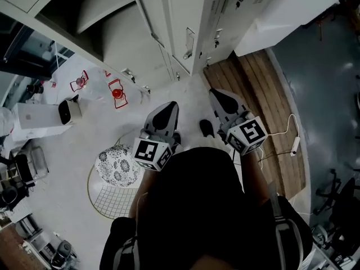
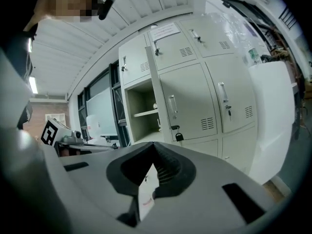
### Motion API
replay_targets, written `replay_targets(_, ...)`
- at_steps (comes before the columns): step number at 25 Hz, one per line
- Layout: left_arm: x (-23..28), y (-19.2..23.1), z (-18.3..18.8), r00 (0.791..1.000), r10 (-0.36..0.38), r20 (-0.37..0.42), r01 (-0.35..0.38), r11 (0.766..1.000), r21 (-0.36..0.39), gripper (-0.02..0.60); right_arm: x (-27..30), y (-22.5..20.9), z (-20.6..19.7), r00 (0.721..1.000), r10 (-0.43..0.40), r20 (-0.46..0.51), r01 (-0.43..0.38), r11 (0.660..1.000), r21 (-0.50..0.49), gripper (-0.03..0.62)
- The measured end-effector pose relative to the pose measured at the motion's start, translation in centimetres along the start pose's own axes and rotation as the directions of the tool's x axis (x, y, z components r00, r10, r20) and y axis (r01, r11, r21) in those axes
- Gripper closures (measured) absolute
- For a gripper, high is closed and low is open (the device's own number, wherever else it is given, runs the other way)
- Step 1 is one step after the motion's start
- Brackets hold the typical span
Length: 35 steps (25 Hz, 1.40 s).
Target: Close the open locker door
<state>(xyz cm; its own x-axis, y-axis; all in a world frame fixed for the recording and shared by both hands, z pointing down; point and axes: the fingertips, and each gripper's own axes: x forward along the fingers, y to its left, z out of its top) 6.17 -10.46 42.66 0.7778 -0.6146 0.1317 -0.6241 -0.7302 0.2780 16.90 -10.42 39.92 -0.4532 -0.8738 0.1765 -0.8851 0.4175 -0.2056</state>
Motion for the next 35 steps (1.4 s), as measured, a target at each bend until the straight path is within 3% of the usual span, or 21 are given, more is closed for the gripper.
replay_targets(10, 3.2, -2.1, 1.5, 0.990, 0.131, 0.050, -0.131, 0.991, -0.009, 0.563, 1.5, -3.0, 1.4, 0.983, 0.183, -0.028, -0.184, 0.982, -0.039, 0.591)
replay_targets(21, 4.4, -2.5, 3.0, 0.948, 0.301, 0.106, -0.298, 0.954, -0.042, 0.563, 2.7, -4.5, 3.3, 0.941, 0.329, -0.078, -0.337, 0.933, -0.125, 0.591)
replay_targets(35, 3.9, -3.1, 3.4, 0.908, 0.399, 0.126, -0.395, 0.917, -0.053, 0.563, 5.1, -2.9, 6.8, 0.890, 0.455, -0.034, -0.452, 0.871, -0.193, 0.588)
